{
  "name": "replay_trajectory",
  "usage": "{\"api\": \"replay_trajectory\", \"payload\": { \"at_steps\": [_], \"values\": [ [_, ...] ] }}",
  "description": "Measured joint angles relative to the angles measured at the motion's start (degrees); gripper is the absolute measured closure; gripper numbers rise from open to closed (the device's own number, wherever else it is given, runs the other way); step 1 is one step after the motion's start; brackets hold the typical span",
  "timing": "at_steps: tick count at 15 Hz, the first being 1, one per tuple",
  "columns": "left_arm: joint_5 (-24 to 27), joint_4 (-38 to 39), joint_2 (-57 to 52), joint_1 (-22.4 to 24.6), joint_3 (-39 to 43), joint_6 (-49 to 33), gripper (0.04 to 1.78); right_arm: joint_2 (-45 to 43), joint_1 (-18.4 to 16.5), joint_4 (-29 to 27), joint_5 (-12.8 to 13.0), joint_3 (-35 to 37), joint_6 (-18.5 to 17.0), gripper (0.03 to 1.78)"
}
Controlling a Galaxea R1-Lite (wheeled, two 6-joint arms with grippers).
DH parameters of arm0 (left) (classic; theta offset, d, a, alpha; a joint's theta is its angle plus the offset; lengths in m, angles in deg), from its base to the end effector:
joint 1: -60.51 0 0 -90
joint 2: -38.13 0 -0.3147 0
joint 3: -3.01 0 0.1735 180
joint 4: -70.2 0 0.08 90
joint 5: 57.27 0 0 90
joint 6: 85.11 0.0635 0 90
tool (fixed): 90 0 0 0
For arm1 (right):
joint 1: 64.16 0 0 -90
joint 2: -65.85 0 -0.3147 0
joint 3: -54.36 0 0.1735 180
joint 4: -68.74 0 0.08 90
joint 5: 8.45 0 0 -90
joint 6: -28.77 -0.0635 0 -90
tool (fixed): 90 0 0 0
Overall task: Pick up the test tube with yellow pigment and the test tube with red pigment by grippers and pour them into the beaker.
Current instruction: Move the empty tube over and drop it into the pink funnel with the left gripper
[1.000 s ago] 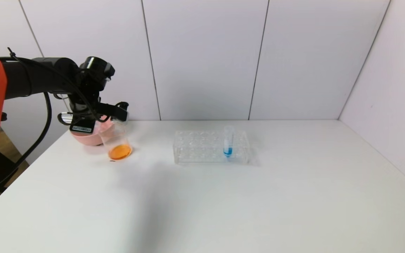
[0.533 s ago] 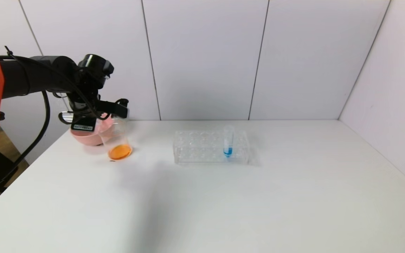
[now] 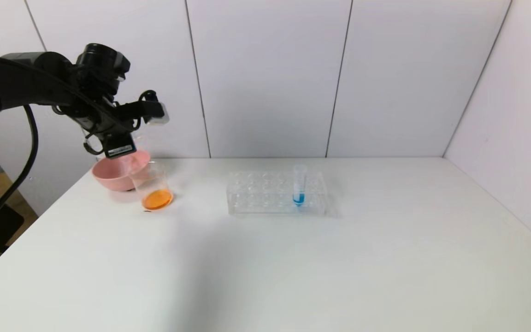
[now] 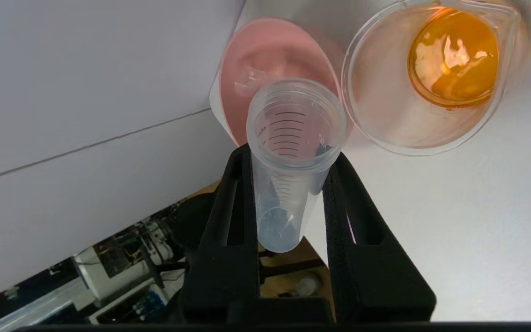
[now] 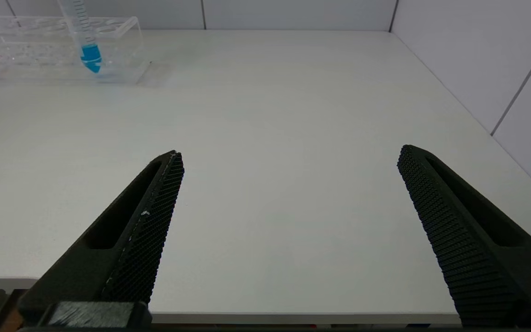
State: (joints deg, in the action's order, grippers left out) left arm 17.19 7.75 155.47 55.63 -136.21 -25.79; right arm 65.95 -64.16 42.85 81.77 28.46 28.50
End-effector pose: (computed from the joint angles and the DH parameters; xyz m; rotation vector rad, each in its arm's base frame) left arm 0.4127 -0.0182 0.2524 1.1136 0.7336 -0.2012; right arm -0.0150 -0.0002 0.0758 0.0047 0.0016 -0.0038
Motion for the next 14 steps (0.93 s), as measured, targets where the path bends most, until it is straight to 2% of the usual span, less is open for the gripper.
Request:
{"api": "replay_trajectory", "payload": {
  "at_steps": [4, 14],
  "values": [
    [1.2, 2.3, -1.8, 0.8, 0.0, -8.9, 1.39, 0.0, 0.0, 0.0, 0.0, 0.0, 0.0, 0.11],
    [1.2, 16.4, -2.6, 3.9, 1.0, -42.1, 1.39, 0.0, 0.0, 0.0, 0.0, 0.0, 0.0, 0.11]
  ]
}}
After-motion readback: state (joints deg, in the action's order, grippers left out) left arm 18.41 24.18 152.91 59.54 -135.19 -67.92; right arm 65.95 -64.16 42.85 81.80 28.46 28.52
